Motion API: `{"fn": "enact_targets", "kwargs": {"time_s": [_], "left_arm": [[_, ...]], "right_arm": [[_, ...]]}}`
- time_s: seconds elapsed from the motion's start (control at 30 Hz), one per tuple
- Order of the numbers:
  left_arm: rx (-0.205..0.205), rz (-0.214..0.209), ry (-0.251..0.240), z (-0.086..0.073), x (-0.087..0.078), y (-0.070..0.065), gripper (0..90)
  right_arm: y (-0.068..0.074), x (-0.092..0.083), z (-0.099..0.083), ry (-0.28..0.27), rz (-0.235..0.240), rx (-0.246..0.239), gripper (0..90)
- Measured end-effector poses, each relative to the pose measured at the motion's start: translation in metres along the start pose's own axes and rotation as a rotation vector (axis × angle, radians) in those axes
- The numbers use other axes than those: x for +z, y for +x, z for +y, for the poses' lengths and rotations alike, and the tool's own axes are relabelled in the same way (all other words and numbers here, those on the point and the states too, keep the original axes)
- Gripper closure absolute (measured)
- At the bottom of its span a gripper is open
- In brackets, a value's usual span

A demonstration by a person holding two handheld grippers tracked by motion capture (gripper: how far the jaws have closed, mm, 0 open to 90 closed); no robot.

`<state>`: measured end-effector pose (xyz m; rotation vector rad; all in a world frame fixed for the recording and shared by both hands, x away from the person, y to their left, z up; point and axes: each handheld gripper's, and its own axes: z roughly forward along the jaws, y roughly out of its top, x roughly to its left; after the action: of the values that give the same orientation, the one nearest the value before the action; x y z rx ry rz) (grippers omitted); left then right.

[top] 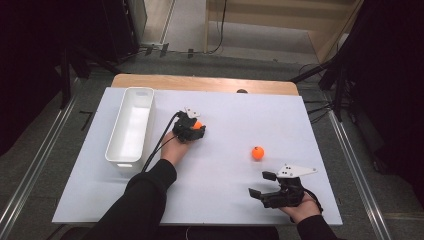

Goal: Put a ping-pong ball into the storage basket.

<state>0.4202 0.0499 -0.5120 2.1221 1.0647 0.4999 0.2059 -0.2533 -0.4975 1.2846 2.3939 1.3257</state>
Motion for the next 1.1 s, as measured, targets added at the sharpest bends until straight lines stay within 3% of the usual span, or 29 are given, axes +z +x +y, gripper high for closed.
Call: {"fn": "enact_targets", "kwargs": {"time_s": [0.23, 0.33, 0.47, 0.67, 1.1], "left_arm": [[0.003, -0.029, 0.010, 0.000, -0.003, 0.001, 50.3], [-0.014, -0.045, 0.008, 0.000, -0.004, -0.001, 50.3], [0.005, -0.057, 0.010, 0.001, -0.007, -0.004, 50.3], [0.004, -0.076, -0.013, 0.004, -0.015, -0.006, 50.3], [0.019, -0.136, -0.008, 0.003, -0.031, -0.009, 50.2]], "right_arm": [[0.000, 0.000, 0.000, 0.002, -0.003, -0.009, 12.6], [0.000, 0.001, 0.000, 0.002, -0.001, -0.011, 12.6], [0.000, 0.000, 0.000, 0.004, -0.003, -0.008, 12.6], [0.000, 0.000, 0.000, 0.006, -0.003, -0.009, 12.6], [0.000, 0.000, -0.001, 0.007, -0.002, -0.004, 12.6]]}}
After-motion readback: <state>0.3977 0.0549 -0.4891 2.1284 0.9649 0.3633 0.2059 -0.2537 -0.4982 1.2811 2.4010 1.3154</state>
